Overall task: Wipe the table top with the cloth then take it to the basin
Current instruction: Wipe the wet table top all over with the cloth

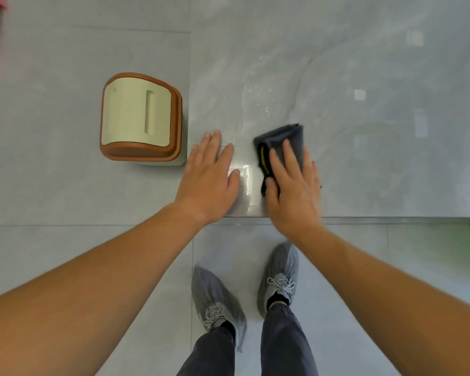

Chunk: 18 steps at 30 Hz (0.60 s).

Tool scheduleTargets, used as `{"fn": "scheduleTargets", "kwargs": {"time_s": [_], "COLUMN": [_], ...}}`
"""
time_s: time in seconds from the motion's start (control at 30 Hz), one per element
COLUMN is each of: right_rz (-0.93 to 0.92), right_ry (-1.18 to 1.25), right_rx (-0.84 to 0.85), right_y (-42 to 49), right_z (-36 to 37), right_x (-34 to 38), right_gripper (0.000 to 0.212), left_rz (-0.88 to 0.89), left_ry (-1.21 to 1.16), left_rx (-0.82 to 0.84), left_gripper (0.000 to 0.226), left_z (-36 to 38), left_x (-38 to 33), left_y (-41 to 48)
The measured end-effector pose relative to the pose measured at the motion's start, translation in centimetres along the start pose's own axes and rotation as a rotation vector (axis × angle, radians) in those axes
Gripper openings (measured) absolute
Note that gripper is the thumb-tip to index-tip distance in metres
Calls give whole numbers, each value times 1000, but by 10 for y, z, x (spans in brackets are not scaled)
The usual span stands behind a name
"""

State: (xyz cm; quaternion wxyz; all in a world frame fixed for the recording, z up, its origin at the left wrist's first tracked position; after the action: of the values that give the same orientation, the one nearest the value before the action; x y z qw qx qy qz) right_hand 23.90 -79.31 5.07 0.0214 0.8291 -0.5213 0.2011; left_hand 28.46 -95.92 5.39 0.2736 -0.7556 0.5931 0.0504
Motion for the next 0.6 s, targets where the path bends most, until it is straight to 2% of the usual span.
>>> {"fn": "scheduleTargets", "kwargs": {"time_s": [0.1, 0.23, 0.3, 0.5, 0.6], "right_rz": [-49, 173, 220, 2, 69], "right_ry": [-61, -59, -23, -105, -84], "right_rx": [61, -16, -49, 85, 33], "right_y": [7, 73, 81, 66, 121], "right_z": [-1, -11, -10, -14, -28], "right_x": [-4, -17, -10, -10, -26], "right_gripper": [54, 54, 54, 53, 52], "left_rz": [3, 31, 36, 33, 67], "left_ry": [0, -3, -13, -79, -146], "left_rx": [8, 32, 47, 53, 27], "left_gripper": [58, 58, 58, 50, 47], "left_z": [-1, -2, -3, -12, -18], "left_x": [1, 4, 6, 5, 5], "left_y": [0, 0, 0, 1, 6]}}
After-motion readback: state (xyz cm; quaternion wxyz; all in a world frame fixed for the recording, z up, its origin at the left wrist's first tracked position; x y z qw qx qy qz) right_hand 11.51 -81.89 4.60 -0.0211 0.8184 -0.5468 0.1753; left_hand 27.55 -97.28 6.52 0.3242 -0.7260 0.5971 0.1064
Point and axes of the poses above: each hand's wrist, its own y-axis towards the middle knuckle, its own z-axis out of the palm, x = y × z, the point moved 6 cm from there along y, towards the middle knuckle, and after that the axes turned 2 degrees about x, right-handed, at the moved point
